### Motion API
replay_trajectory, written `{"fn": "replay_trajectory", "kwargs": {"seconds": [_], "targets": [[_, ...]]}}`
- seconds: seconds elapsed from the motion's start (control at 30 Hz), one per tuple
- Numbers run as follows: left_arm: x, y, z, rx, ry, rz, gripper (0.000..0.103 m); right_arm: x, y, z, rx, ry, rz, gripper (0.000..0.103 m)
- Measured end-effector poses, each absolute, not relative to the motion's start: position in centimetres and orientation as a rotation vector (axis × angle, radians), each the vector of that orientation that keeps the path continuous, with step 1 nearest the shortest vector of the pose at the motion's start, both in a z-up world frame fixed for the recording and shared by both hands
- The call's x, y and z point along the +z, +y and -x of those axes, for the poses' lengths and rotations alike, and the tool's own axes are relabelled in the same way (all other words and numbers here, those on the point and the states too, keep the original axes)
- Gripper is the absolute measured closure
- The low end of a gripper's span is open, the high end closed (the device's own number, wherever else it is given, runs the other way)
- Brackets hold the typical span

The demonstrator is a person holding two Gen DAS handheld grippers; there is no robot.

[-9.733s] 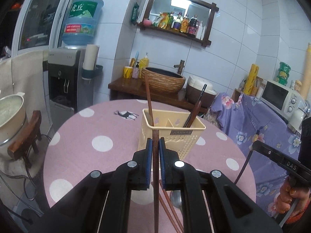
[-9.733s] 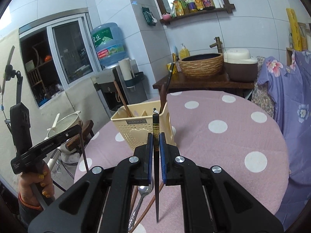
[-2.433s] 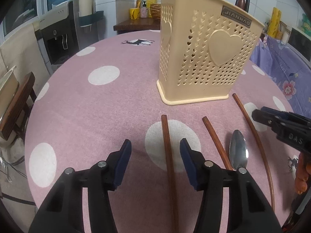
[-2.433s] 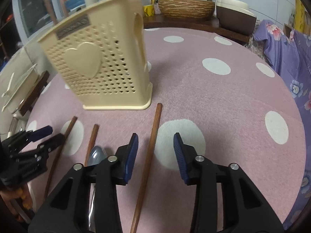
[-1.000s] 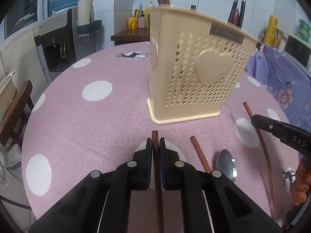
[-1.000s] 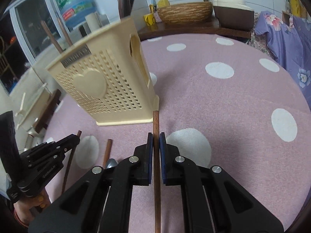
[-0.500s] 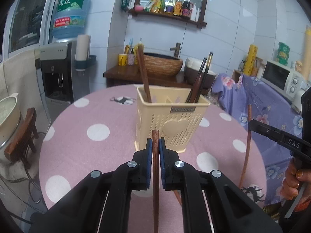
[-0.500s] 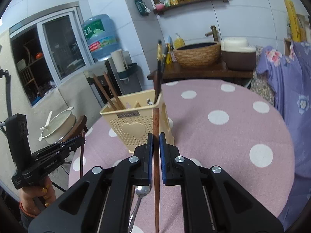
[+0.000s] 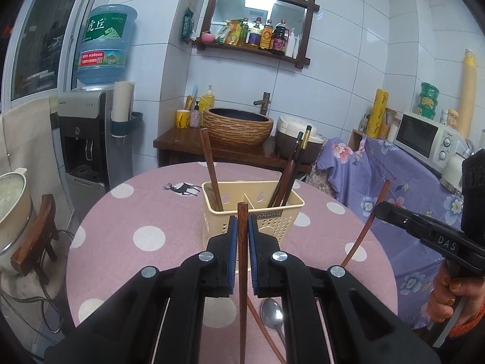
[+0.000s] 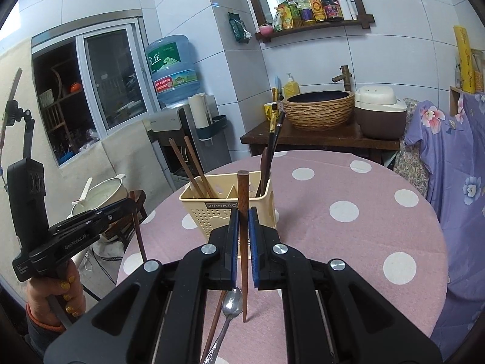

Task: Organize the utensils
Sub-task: 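Lift both brown chopsticks upright and carry them over the basket with both tools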

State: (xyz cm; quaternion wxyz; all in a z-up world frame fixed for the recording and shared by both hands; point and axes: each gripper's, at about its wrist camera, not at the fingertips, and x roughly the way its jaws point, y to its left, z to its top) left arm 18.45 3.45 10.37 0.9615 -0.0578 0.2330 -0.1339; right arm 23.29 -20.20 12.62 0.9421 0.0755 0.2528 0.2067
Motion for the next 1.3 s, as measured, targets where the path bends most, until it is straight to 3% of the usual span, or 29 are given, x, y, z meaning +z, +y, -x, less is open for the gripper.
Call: {"fn": "replay_trajectory", "kwargs": {"seconds": [0.9, 1.3], "targets": [[12.7, 3.8, -17.6, -0.299, 0.414, 0.116, 0.095, 14.2, -20.2, -23.3, 0.444, 0.506, -0.128, 0.096], [19.8, 2.6, -18.8, -0.354, 0.319, 0.075, 0.095, 22.4, -19.1, -24.6, 0.468, 0.396, -0.074, 0.096]]}}
